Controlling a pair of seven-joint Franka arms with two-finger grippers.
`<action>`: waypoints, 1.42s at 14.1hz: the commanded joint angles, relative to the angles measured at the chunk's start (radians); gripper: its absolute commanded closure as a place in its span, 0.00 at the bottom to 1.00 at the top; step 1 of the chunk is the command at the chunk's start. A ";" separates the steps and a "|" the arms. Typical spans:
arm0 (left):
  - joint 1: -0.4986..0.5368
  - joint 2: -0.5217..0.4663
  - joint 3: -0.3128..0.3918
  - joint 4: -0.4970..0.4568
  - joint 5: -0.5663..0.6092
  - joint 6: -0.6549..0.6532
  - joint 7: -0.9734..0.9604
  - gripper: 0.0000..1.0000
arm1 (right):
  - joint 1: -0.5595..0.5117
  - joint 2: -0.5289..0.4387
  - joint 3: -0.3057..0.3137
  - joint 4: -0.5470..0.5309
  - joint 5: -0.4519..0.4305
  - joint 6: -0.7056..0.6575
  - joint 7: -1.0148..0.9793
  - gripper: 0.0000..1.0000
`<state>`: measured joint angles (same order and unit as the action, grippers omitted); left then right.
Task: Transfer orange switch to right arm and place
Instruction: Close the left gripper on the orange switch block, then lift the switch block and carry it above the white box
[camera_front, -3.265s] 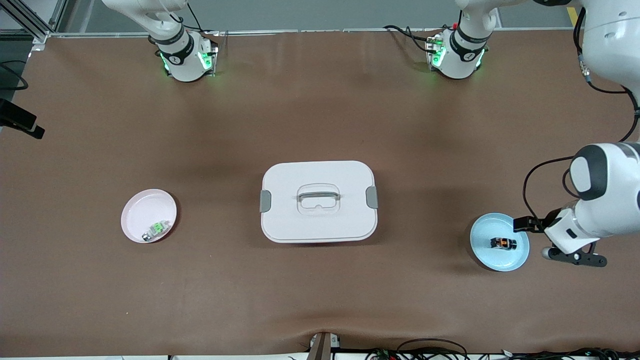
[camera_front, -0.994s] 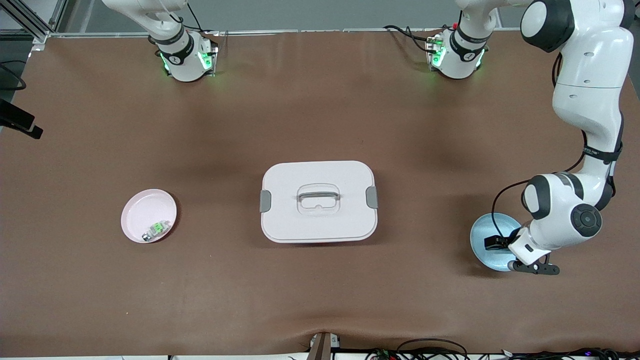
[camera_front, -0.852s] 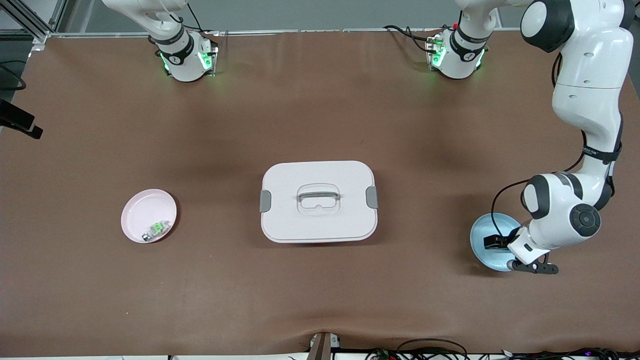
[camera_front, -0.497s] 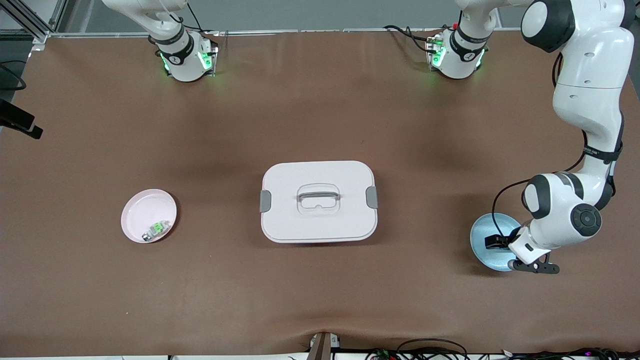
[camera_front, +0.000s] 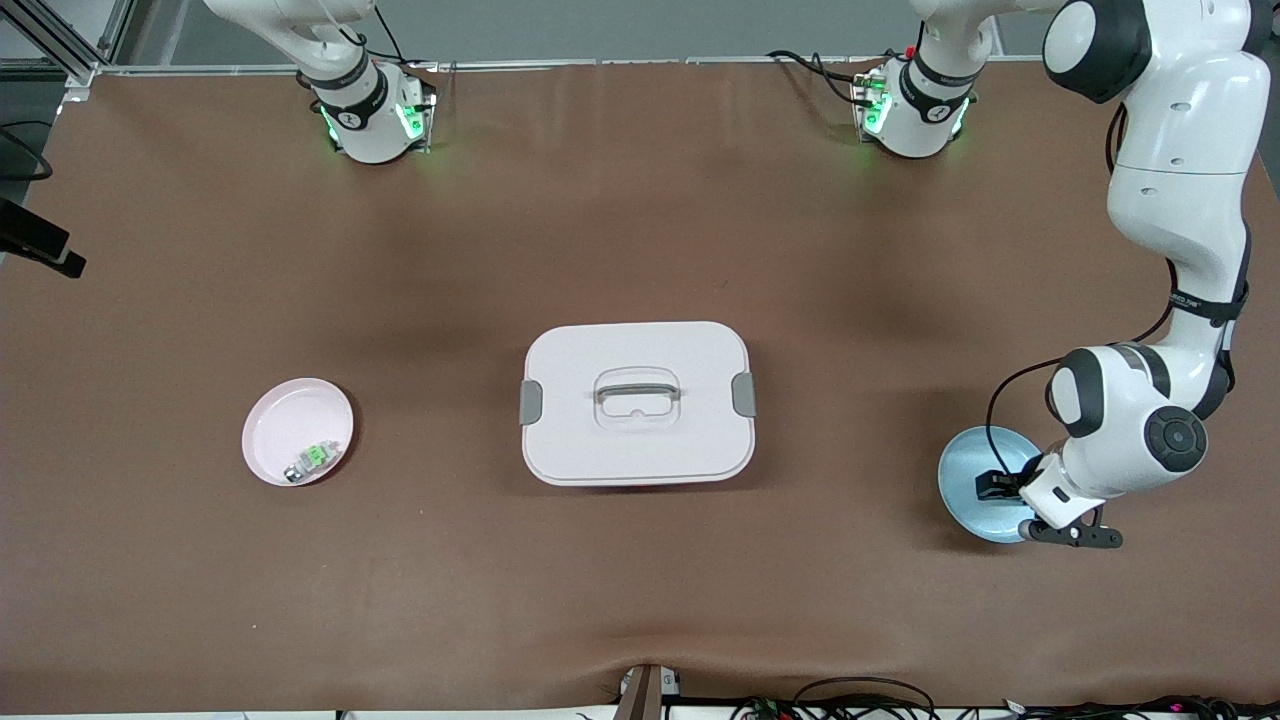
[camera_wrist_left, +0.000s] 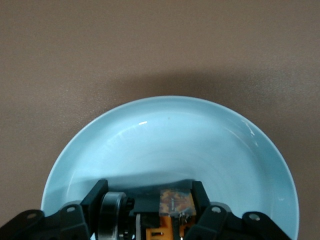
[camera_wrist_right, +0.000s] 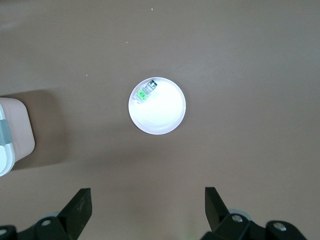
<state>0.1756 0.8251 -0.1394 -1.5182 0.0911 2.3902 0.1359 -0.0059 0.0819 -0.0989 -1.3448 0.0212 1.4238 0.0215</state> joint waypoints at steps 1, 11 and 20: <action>0.007 -0.038 -0.005 -0.022 0.016 -0.023 -0.010 0.93 | -0.006 -0.005 0.004 0.004 0.003 -0.002 -0.002 0.00; -0.001 -0.282 -0.059 -0.014 -0.065 -0.406 -0.404 0.91 | -0.006 -0.005 0.002 0.004 0.003 -0.002 -0.002 0.00; 0.001 -0.439 -0.173 0.005 -0.451 -0.546 -1.066 0.91 | -0.008 -0.004 0.002 0.004 0.002 -0.002 -0.005 0.00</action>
<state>0.1686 0.4099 -0.2739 -1.5069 -0.3165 1.8532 -0.8198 -0.0063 0.0819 -0.0996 -1.3448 0.0212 1.4238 0.0215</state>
